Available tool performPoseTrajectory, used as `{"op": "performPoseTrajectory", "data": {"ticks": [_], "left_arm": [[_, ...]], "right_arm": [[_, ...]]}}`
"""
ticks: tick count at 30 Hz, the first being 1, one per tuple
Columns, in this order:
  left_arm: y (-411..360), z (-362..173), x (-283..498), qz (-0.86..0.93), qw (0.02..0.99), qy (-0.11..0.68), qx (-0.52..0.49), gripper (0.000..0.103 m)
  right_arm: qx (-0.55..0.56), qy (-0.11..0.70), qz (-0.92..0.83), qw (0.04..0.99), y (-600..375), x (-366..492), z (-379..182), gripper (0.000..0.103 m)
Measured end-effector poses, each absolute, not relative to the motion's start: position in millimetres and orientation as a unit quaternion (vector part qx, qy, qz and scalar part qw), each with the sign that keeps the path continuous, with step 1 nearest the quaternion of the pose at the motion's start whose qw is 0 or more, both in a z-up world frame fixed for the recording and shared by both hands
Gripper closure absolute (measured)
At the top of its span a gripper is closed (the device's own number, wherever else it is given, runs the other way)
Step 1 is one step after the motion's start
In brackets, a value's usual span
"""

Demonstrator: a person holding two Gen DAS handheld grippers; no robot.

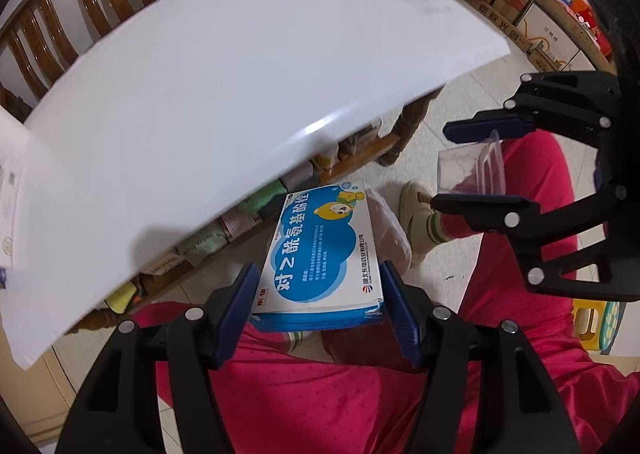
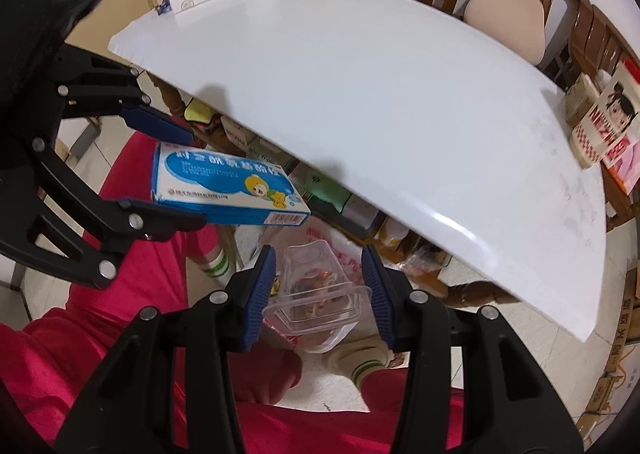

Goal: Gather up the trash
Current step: 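Carry the blue box and clear tray down toward the white trash bag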

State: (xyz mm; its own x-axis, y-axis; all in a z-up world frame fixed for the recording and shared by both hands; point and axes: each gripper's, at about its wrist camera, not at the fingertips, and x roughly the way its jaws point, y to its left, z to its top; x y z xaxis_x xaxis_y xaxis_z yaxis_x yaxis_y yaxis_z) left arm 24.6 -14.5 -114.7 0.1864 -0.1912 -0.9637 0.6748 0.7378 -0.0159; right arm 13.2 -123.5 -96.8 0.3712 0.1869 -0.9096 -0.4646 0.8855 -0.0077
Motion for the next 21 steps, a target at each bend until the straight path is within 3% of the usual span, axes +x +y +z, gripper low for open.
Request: {"op": "performPoseTrajectory", "data": {"ticks": [21], "left_arm": [[-29, -218, 22, -0.292, 0.701, 0.611, 0.223, 0.042]], "right_arm": [[-0.093, 0.580, 0.193, 0.786, -123, 15, -184, 0.058]]}}
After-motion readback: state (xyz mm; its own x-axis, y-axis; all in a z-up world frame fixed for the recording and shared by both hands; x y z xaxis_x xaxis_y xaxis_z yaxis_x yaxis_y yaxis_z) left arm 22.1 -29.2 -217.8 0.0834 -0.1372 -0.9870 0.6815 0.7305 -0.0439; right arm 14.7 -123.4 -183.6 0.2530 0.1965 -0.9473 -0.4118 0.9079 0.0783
